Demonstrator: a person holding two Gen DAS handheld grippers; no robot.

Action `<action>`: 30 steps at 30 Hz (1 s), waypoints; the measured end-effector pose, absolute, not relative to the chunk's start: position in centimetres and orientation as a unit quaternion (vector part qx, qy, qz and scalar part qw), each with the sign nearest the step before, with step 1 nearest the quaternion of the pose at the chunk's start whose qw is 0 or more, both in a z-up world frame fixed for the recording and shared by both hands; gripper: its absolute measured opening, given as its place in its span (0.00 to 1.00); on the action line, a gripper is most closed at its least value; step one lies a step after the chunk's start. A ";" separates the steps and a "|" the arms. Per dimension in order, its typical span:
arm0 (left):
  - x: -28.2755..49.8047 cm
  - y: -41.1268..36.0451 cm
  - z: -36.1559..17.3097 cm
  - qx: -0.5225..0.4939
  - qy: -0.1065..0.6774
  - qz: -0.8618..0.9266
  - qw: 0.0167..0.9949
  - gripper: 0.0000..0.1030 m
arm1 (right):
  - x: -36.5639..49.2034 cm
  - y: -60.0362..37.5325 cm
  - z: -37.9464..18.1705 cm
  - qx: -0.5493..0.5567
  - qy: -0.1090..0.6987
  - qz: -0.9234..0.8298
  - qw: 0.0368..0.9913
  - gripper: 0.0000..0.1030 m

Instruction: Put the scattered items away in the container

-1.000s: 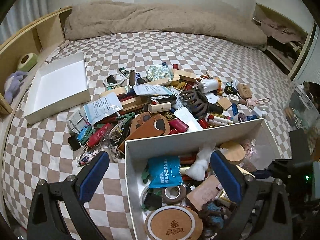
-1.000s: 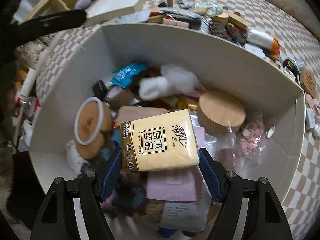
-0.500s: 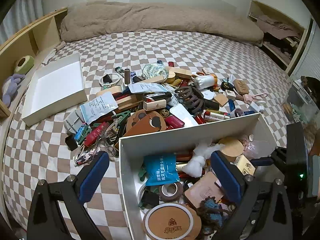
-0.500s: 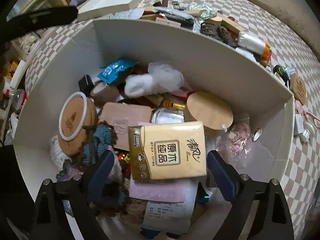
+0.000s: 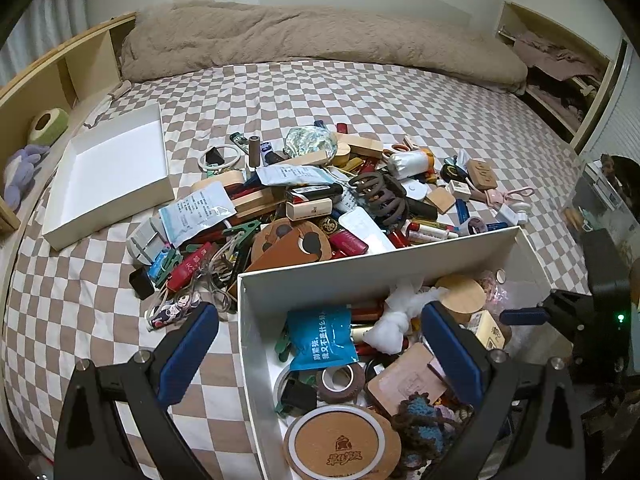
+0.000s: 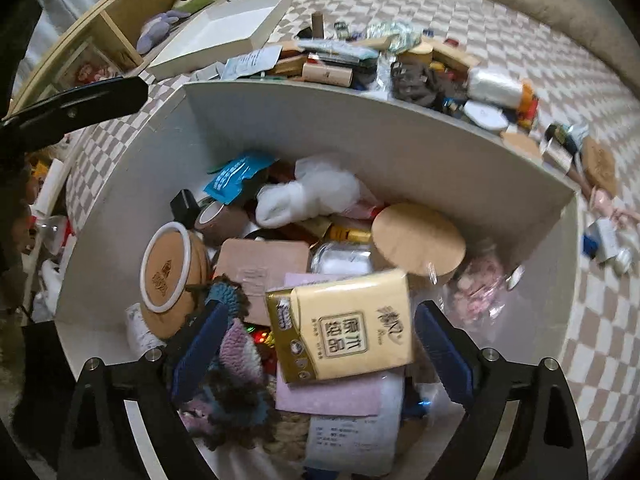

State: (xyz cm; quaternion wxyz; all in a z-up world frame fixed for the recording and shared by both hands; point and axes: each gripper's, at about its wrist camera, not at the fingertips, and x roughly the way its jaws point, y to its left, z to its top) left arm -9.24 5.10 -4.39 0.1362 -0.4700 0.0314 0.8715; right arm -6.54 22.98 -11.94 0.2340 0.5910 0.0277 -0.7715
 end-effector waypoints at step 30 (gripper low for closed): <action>-9.5 4.0 -5.0 -0.477 0.022 0.870 0.127 0.99 | -5.5 22.0 -13.8 0.702 -0.106 -0.643 0.286 0.96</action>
